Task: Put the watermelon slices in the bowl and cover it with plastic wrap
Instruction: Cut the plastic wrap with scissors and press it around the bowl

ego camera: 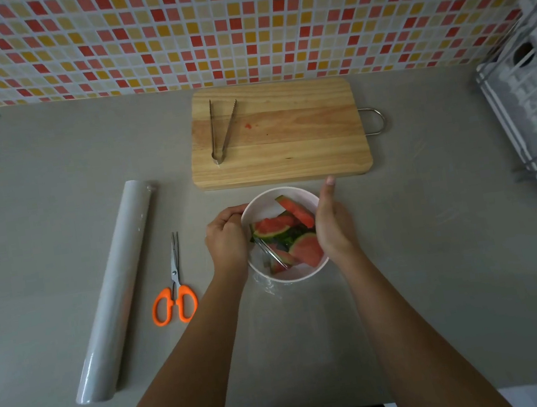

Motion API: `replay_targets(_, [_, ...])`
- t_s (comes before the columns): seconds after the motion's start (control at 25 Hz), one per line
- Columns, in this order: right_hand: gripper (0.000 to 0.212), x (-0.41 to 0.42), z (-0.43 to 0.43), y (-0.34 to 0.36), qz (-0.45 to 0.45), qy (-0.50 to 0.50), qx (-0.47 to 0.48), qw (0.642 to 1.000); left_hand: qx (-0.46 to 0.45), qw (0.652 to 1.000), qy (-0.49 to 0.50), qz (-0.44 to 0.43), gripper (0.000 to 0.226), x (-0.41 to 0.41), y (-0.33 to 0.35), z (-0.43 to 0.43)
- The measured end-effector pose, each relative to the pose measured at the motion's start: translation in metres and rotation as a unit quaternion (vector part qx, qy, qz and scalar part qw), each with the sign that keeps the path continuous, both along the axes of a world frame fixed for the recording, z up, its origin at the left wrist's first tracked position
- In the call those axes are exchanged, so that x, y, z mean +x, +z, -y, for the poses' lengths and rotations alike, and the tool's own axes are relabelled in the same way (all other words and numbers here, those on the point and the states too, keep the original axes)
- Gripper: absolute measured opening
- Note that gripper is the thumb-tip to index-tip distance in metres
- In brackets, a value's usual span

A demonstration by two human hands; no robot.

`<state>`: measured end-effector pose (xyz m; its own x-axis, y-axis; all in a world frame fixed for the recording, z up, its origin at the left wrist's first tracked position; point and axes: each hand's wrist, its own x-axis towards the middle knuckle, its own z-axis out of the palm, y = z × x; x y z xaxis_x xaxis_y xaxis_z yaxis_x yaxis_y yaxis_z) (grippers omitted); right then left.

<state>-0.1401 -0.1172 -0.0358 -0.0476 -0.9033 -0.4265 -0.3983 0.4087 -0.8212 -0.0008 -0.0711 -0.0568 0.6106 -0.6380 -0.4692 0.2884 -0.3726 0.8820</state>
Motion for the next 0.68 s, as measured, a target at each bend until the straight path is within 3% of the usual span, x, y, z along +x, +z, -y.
replay_targets(0.08, [0.089, -0.002, -0.001, 0.001, -0.079, 0.034, -0.015, 0.996, 0.001, 1.0, 0.0, -0.001, 0.041, 0.001, 0.001, -0.001])
replay_targets(0.16, [0.095, -0.012, 0.004, -0.004, -0.183, 0.091, -0.092, 0.975, 0.003, 1.0, -0.009, 0.003, 0.04, 0.002, 0.003, -0.002])
replay_targets(0.2, [0.085, -0.016, 0.009, -0.006, -0.178, 0.12, -0.126, 0.968, 0.004, 1.0, -0.014, 0.008, 0.04, 0.001, 0.003, -0.002])
replay_targets(0.28, [0.054, -0.022, 0.019, -0.006, -0.029, 0.179, -0.129, 0.975, 0.001, 1.0, -0.015, 0.015, 0.04, 0.0, 0.003, -0.005])
replay_targets(0.36, [0.043, -0.026, 0.029, -0.01, 0.155, 0.188, -0.037, 0.969, -0.003, 1.0, -0.012, 0.016, 0.039, -0.002, 0.003, -0.007])
replay_targets(0.4, [0.043, -0.026, 0.032, -0.013, 0.202, 0.178, 0.003, 0.963, -0.006, 1.0, -0.01, 0.017, 0.039, -0.003, 0.002, -0.008])
replay_targets(0.56, [0.063, -0.022, 0.034, -0.017, 0.228, 0.139, 0.118, 0.956, -0.003, 1.0, 0.001, 0.024, 0.044, -0.005, 0.002, -0.007])
replay_targets(0.68, [0.084, -0.014, 0.035, -0.014, 0.168, 0.131, 0.133, 0.968, -0.004, 0.999, 0.014, 0.039, 0.043, -0.01, 0.0, -0.008])
